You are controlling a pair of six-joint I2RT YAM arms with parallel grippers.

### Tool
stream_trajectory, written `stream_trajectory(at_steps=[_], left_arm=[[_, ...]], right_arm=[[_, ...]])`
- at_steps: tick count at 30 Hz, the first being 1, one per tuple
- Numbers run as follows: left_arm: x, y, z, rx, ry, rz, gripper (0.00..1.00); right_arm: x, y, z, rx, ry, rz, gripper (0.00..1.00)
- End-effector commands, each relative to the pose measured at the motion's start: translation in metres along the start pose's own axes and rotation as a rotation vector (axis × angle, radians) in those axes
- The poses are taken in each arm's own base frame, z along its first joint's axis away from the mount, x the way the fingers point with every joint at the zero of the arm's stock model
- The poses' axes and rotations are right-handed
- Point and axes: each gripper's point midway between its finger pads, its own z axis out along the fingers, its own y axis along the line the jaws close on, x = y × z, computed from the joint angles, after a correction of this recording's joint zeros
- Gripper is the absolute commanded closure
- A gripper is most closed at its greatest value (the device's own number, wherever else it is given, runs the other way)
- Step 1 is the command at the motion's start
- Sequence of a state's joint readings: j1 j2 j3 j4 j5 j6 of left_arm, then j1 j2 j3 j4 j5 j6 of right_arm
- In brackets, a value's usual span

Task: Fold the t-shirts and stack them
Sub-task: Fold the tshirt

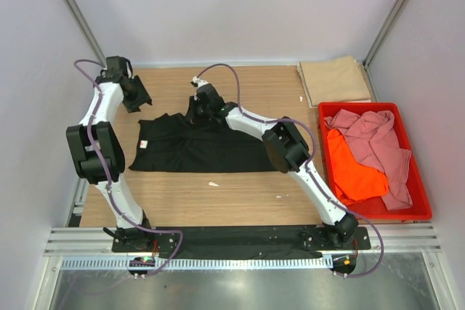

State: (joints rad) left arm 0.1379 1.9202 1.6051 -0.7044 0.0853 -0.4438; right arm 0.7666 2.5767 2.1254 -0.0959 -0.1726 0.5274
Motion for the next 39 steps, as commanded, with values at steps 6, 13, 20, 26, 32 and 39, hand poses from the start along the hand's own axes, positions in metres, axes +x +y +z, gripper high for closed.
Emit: stream_trajectory(at_steps=[6,13,20,26,32,39], left_arm=[[-0.001,0.02,-0.031,-0.064,-0.035,-0.047,0.5],[0.005,0.034,-0.038,-0.088,-0.034,-0.059,0.5],[0.014,0.044,-0.041,-0.104,-0.024,-0.074,0.5],[0.018,0.048,-0.043,-0.12,-0.01,-0.092,0.5],[0.023,0.048,-0.047,-0.122,0.001,-0.096,0.5],[0.037,0.051,-0.046,-0.113,0.03,-0.085,0.5]], right_arm=[[-0.024,0.076,-0.034,-0.155,-0.072,-0.164,0.99],[-0.022,0.087,-0.044,-0.154,-0.079,-0.227,0.99],[-0.016,0.093,-0.055,-0.153,-0.073,-0.284,0.99],[0.011,0.11,-0.064,-0.227,-0.008,-0.359,0.99],[0.053,0.121,-0.069,-0.296,0.093,-0.441,0.99],[0.08,0.121,-0.073,-0.284,0.154,-0.506,0.99]])
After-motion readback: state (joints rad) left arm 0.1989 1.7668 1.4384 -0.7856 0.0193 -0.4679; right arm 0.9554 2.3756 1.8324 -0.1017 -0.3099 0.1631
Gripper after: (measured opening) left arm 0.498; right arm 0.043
